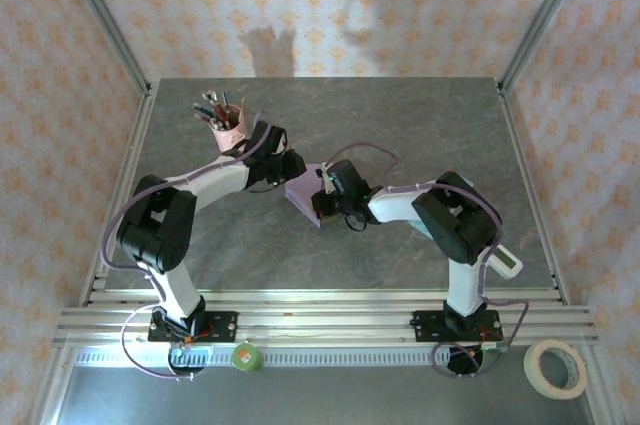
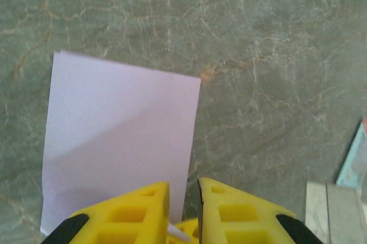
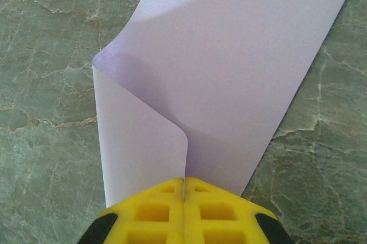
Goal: Fold a paper plane with a square sheet of paper (pick it up from the middle)
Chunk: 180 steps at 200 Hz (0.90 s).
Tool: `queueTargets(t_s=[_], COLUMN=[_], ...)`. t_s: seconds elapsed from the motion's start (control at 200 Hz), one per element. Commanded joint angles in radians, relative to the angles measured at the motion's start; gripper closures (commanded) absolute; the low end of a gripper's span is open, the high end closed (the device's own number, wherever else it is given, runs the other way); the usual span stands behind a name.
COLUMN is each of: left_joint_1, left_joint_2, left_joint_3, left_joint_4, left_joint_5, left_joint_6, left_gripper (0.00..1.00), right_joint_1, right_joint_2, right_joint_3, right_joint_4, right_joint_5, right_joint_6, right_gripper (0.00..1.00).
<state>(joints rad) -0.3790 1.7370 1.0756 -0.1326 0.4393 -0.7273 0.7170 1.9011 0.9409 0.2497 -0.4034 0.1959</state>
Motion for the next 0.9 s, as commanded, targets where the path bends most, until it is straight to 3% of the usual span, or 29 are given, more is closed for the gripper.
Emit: queueTargets(t_s=[0.0, 0.23, 0.896], left_joint_1=[0.003, -0.015, -0.031], left_joint_2=[-0.014, -0.018, 0.026], left_joint_3=[-0.073, -0.172, -0.168], left_joint_4=[0.085, 0.206, 0.087], left_joint_5=[0.073, 0.156, 0.015], left_joint_6=[-0.082, -0.175, -0.140], left_gripper=[0.80, 0.88, 0.90], right_joint_1=[-0.010, -0.014, -0.025], right_joint_2=[0.037, 0.048, 0.058], right_joint_3=[0.011, 0.009, 0.002], right_joint_4=[-0.063, -0.066, -0.073], right_joint_5=[0.010, 0.013, 0.013], right_joint_6=[0.029, 0.036, 0.023], right_gripper=[1.00, 1.00, 1.00])
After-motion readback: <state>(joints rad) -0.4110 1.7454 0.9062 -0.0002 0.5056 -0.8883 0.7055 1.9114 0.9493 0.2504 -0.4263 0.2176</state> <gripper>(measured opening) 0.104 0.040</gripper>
